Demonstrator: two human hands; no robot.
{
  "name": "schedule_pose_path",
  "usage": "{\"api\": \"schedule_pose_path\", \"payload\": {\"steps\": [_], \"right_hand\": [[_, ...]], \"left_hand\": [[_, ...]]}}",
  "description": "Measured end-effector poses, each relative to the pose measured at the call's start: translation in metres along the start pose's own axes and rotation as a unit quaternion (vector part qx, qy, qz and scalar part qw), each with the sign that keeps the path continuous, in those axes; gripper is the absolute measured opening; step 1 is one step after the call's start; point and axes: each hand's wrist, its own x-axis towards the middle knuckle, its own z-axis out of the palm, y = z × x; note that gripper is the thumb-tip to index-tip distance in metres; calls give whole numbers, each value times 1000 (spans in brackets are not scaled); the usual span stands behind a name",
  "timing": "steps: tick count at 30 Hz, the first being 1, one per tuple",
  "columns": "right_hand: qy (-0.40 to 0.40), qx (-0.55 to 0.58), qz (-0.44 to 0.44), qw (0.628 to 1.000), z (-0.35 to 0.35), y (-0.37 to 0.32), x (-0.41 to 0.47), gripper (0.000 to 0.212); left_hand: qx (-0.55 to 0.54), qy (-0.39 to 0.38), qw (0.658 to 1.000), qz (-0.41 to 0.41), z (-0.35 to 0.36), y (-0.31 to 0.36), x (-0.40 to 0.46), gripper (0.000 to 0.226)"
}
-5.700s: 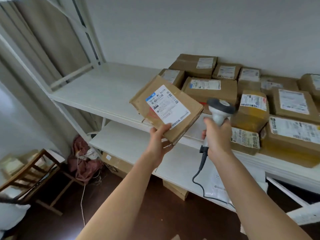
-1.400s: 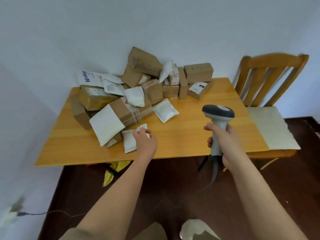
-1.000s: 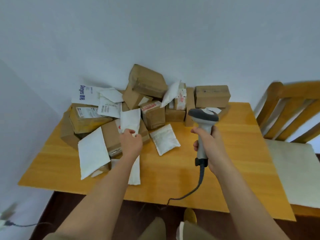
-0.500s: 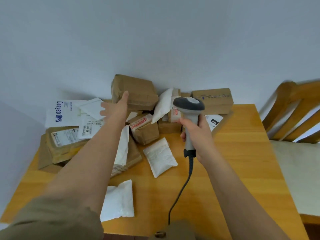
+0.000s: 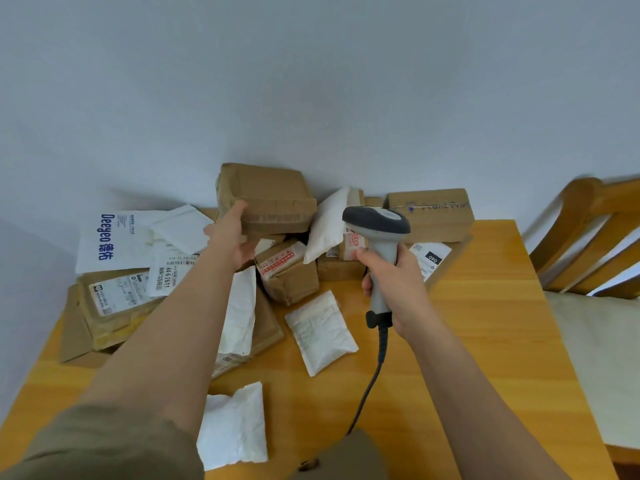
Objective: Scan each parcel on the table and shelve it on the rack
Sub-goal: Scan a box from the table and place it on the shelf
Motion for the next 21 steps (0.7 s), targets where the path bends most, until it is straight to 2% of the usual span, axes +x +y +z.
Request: {"api": "schedule_pose_path", "payload": {"steps": [2, 4, 9, 10, 12, 15, 17, 19, 21], "right_hand": [[-4, -4, 0, 1000, 1, -1, 0, 20], [-2, -4, -6, 1000, -1, -2, 0, 21], [30, 22, -39, 999, -8, -12, 1, 12], [37, 28, -41, 998, -9, -14, 2, 9], [50, 39, -43, 997, -11, -17, 2, 13], [54, 71, -51, 995, -11, -21, -1, 19], [53, 89, -58, 993, -10, -24, -3, 21], [46, 100, -62, 992, -9, -27, -4, 25], [35, 106, -61, 992, -9, -30, -4, 36]], "left_hand": [[6, 17, 1000, 6, 0, 9, 1, 90], [32, 23, 999, 8, 4, 15, 4, 94], [-24, -31, 999, -5, 13, 6, -5, 43], [-35, -37, 999, 8, 14, 1, -10, 40], [-41, -35, 997, 59, 12, -9, -19, 51], [27, -43, 984, 171, 9, -25, -35, 59], [120, -31, 955, 268, 6, -34, -47, 72], [234, -15, 899, 370, 1, -41, -56, 93], [288, -35, 837, 463, -3, -52, -69, 92]]}}
